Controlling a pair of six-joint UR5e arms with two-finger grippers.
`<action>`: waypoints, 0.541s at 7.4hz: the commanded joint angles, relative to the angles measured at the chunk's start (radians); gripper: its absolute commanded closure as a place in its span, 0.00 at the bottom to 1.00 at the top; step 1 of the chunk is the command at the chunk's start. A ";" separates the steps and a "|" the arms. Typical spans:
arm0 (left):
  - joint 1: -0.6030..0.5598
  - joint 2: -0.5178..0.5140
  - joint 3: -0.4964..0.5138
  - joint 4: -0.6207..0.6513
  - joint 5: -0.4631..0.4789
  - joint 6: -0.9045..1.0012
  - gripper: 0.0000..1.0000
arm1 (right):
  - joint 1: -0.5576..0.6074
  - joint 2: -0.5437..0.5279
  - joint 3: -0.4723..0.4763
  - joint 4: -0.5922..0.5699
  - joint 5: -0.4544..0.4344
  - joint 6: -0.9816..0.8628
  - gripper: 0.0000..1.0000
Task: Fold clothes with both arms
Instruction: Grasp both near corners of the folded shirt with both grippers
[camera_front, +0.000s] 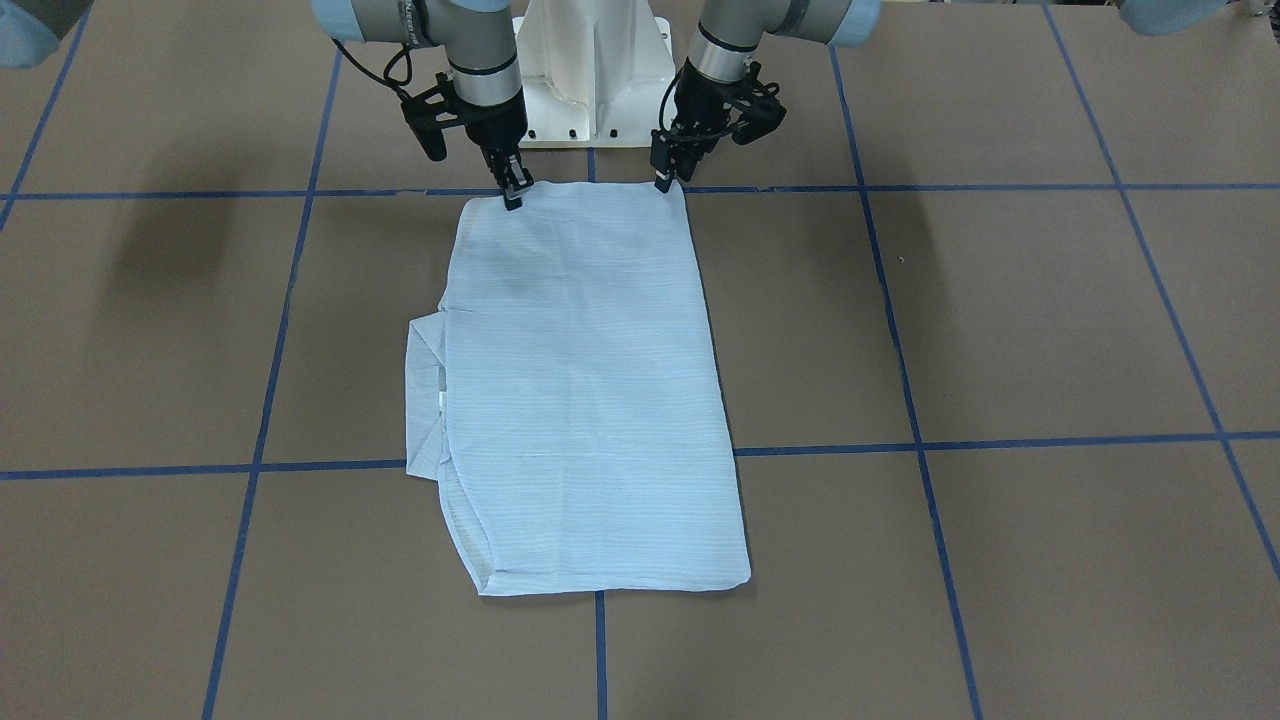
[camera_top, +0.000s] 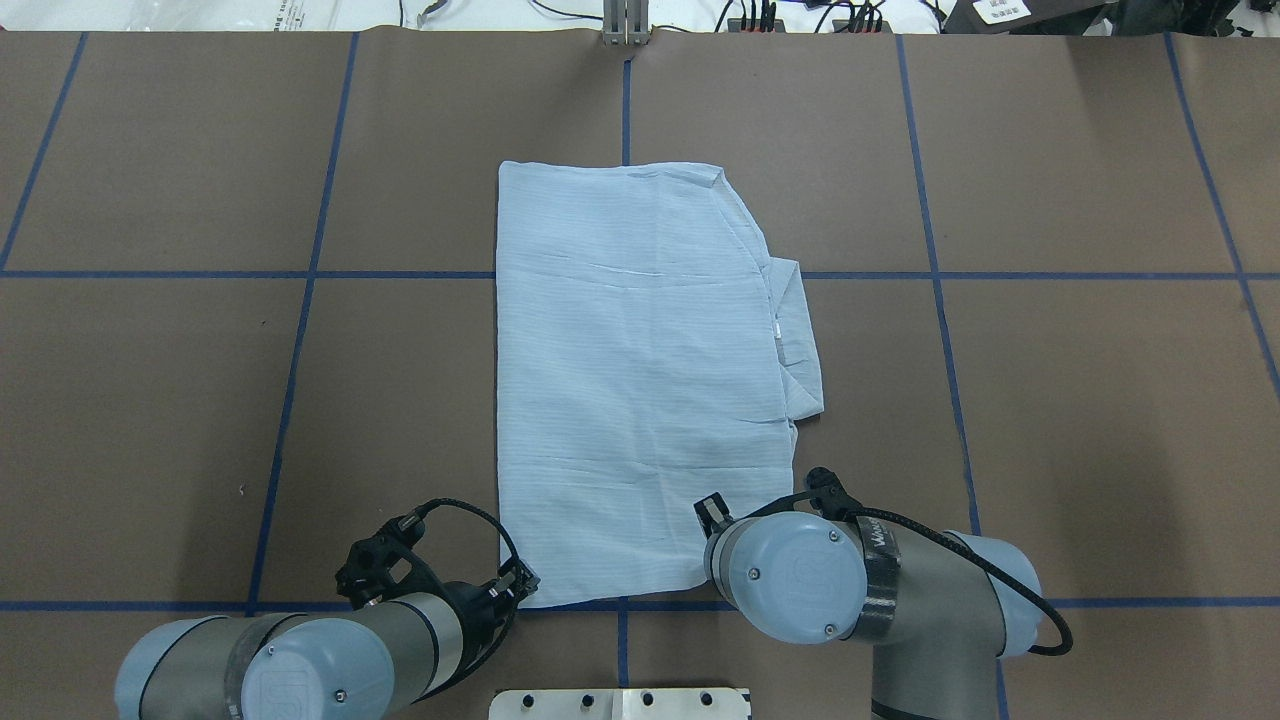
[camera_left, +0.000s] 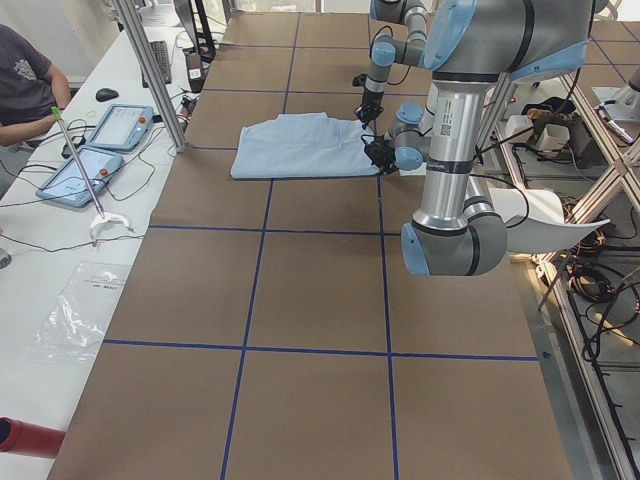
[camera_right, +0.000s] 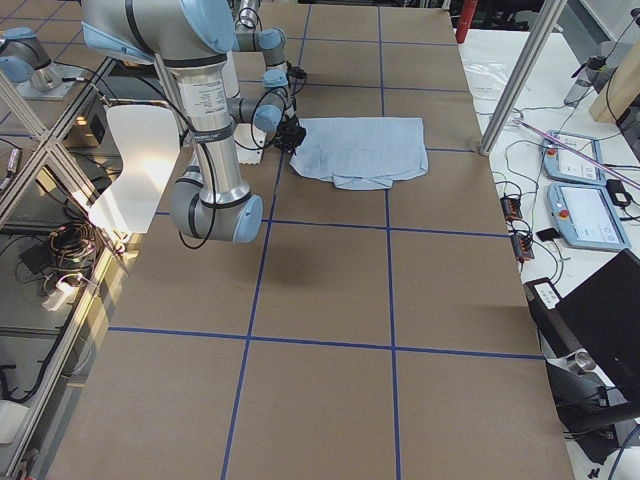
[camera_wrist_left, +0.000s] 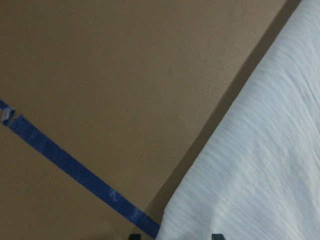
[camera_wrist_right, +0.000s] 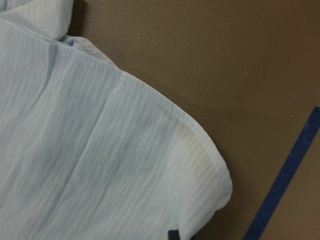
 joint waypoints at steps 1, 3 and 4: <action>-0.002 0.000 0.004 -0.001 0.001 0.001 0.46 | 0.000 -0.002 0.006 0.000 0.000 0.000 1.00; -0.002 -0.005 0.019 -0.001 0.001 0.001 0.51 | 0.000 -0.002 0.007 0.000 0.000 0.000 1.00; -0.002 -0.009 0.019 -0.001 0.000 0.000 0.65 | 0.000 -0.003 0.007 0.000 0.000 0.000 1.00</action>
